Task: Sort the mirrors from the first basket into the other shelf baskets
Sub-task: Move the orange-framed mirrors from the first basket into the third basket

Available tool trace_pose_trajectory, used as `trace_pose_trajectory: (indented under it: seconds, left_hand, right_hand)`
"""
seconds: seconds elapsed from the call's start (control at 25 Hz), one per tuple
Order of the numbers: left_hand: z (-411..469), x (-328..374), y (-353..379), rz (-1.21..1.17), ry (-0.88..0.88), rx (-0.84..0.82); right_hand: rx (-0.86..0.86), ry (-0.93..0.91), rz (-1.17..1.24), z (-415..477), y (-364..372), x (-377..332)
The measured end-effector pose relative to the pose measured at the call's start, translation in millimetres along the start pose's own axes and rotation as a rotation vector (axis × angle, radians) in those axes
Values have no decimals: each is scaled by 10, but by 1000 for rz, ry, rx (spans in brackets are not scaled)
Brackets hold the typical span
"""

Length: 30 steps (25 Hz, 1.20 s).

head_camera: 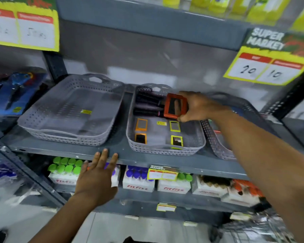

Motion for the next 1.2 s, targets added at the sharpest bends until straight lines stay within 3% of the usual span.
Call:
trace_pose_trajectory:
  seconds: [0.24,0.56,0.68,1.2]
  left_hand:
    - [11,70,-50,30,5,-2]
    - [8,99,-54,-4,-45,-46]
    - [8,112,-58,-13,-64,-58]
    - [7,128,-105,-35,-79,-127]
  right_hand:
    - [36,229,1,-659,-284,833]
    - [-140,373,-86,-992,-161,1377]
    - [-230,427,1,-1039,-72,1498]
    - [-441,341,-17,-1028,177,1637]
Point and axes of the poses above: each hand's wrist, its own z-axis towards the middle knuckle, its own y-axis out of the palm, x = y × z, the point moved 2 cm from there along z, towards the middle knuckle, and after that the axes turned 1 degree about x, right-handed, at the moved point
